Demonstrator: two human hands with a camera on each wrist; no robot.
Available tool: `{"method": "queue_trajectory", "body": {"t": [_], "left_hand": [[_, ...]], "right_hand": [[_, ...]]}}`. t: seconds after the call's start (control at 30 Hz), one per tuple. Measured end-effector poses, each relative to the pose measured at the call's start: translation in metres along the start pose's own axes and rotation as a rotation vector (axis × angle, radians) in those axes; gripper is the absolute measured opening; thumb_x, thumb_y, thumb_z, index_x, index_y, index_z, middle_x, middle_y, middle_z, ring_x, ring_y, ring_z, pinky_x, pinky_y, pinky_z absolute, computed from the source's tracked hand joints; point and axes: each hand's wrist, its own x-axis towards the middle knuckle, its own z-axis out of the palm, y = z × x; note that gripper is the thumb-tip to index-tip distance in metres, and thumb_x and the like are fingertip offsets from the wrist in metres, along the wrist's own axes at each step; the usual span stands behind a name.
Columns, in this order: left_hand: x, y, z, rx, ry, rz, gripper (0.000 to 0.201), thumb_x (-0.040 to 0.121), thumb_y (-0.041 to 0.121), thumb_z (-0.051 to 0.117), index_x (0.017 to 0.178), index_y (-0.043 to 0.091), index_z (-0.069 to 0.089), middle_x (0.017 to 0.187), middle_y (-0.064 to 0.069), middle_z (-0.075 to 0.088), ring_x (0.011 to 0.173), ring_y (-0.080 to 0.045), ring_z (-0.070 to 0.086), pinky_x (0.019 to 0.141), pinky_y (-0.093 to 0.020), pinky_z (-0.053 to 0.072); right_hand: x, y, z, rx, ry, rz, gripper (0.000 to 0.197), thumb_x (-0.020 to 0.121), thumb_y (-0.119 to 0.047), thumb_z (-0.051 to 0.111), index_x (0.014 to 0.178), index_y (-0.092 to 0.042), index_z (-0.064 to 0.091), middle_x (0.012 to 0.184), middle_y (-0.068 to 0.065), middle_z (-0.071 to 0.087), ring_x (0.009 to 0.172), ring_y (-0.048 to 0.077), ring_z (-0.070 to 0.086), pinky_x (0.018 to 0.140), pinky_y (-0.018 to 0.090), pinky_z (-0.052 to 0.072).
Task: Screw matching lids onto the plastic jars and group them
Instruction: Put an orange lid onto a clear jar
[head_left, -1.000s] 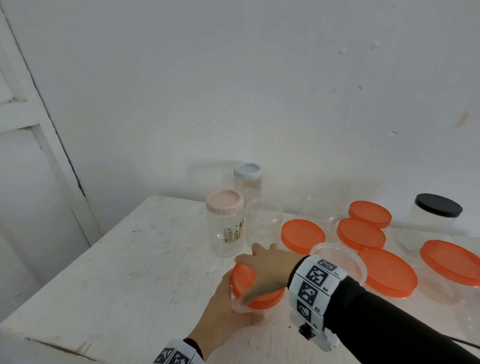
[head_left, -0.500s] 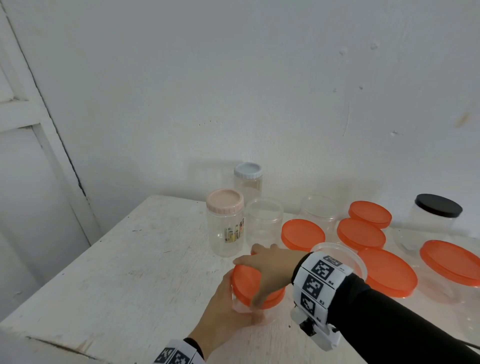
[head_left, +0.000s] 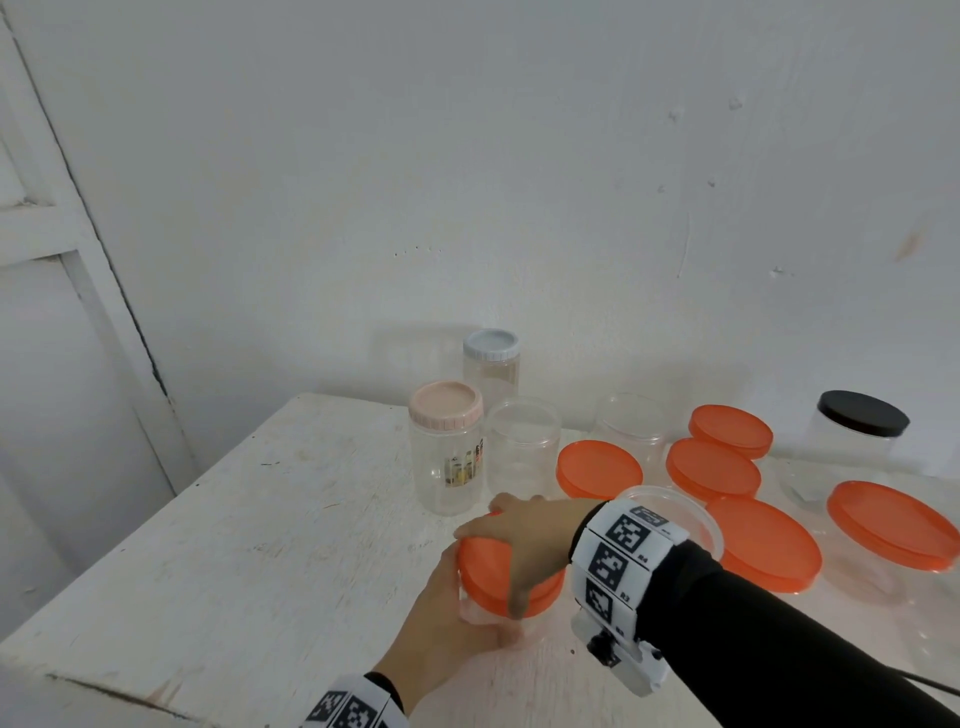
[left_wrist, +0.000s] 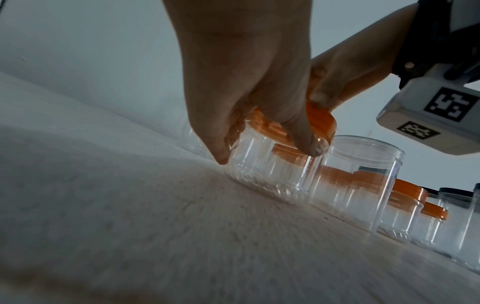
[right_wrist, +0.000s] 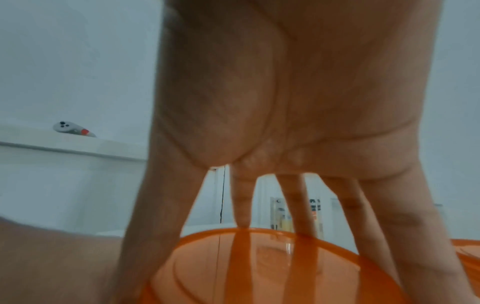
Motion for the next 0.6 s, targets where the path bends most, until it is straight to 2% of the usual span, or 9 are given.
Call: {"method": "queue_trajectory", "body": {"t": [0.1, 0.2, 0.27, 0.33, 0.37, 0.43, 0.5, 0.6], "left_hand": [[0.0, -0.003, -0.001, -0.027, -0.017, 0.019, 0.12, 0.058, 0.031, 0.092, 0.148, 0.028, 0.013, 0.139, 0.01, 0.037, 0.118, -0.006, 0.038, 0.105, -0.029, 0.034], [-0.001, -0.004, -0.003, -0.036, -0.047, 0.043, 0.116, 0.055, 0.037, 0.092, 0.141, 0.036, 0.014, 0.131, 0.016, 0.036, 0.115, -0.004, 0.038, 0.101, -0.026, 0.035], [-0.003, -0.001, -0.003, -0.032, -0.059, 0.046, 0.121, 0.048, 0.043, 0.091, 0.141, 0.035, 0.014, 0.136, 0.012, 0.036, 0.119, -0.006, 0.039, 0.106, -0.031, 0.036], [-0.005, 0.002, -0.003, -0.032, -0.053, 0.025, 0.133, 0.038, 0.049, 0.088, 0.146, 0.029, 0.013, 0.142, 0.008, 0.034, 0.127, -0.011, 0.037, 0.112, -0.037, 0.035], [-0.005, 0.003, -0.002, -0.035, -0.047, 0.018, 0.135, 0.037, 0.049, 0.088, 0.147, 0.028, 0.012, 0.143, 0.007, 0.033, 0.129, -0.013, 0.036, 0.113, -0.038, 0.034], [-0.006, 0.004, -0.002, -0.055, -0.04, 0.021, 0.127, 0.049, 0.038, 0.093, 0.147, 0.027, 0.012, 0.143, 0.007, 0.033, 0.126, -0.011, 0.036, 0.113, -0.038, 0.034], [-0.008, 0.004, -0.002, -0.068, -0.043, 0.027, 0.125, 0.051, 0.035, 0.093, 0.147, 0.027, 0.013, 0.141, 0.009, 0.033, 0.125, -0.01, 0.036, 0.113, -0.038, 0.034], [-0.011, 0.009, -0.002, -0.063, -0.042, 0.036, 0.134, 0.034, 0.048, 0.085, 0.146, 0.025, 0.015, 0.145, 0.004, 0.035, 0.131, -0.016, 0.038, 0.112, -0.042, 0.036]], "right_hand": [[0.001, 0.003, 0.003, 0.036, 0.052, 0.021, 0.094, 0.073, -0.061, 0.071, 0.148, -0.046, 0.015, 0.146, 0.002, 0.026, 0.133, 0.033, 0.032, 0.101, 0.053, 0.039], [0.003, 0.001, 0.009, 0.043, 0.111, 0.068, 0.099, 0.069, -0.076, 0.063, 0.149, -0.033, 0.021, 0.144, 0.008, 0.03, 0.127, 0.034, 0.04, 0.097, 0.049, 0.042], [0.004, 0.001, 0.009, 0.032, 0.092, 0.092, 0.104, 0.067, -0.076, 0.064, 0.149, -0.033, 0.018, 0.145, 0.008, 0.029, 0.128, 0.034, 0.041, 0.098, 0.05, 0.042], [0.002, 0.002, 0.006, 0.012, 0.035, 0.085, 0.108, 0.065, -0.07, 0.071, 0.149, -0.041, 0.01, 0.149, 0.005, 0.023, 0.133, 0.034, 0.035, 0.1, 0.054, 0.039], [0.001, 0.003, 0.005, 0.005, 0.012, 0.069, 0.109, 0.066, -0.064, 0.075, 0.149, -0.046, 0.007, 0.151, 0.002, 0.02, 0.135, 0.034, 0.032, 0.101, 0.055, 0.038], [0.001, 0.004, 0.005, 0.012, 0.007, 0.034, 0.108, 0.068, -0.055, 0.079, 0.148, -0.049, 0.006, 0.152, -0.001, 0.019, 0.137, 0.033, 0.029, 0.102, 0.055, 0.037], [0.003, 0.006, 0.007, 0.019, 0.039, 0.019, 0.107, 0.068, -0.057, 0.078, 0.148, -0.047, 0.008, 0.15, 0.0, 0.023, 0.136, 0.033, 0.029, 0.102, 0.054, 0.038], [0.004, 0.008, 0.012, 0.037, 0.076, 0.027, 0.106, 0.067, -0.065, 0.073, 0.149, -0.044, 0.009, 0.147, 0.001, 0.026, 0.134, 0.033, 0.03, 0.101, 0.053, 0.039]]}}
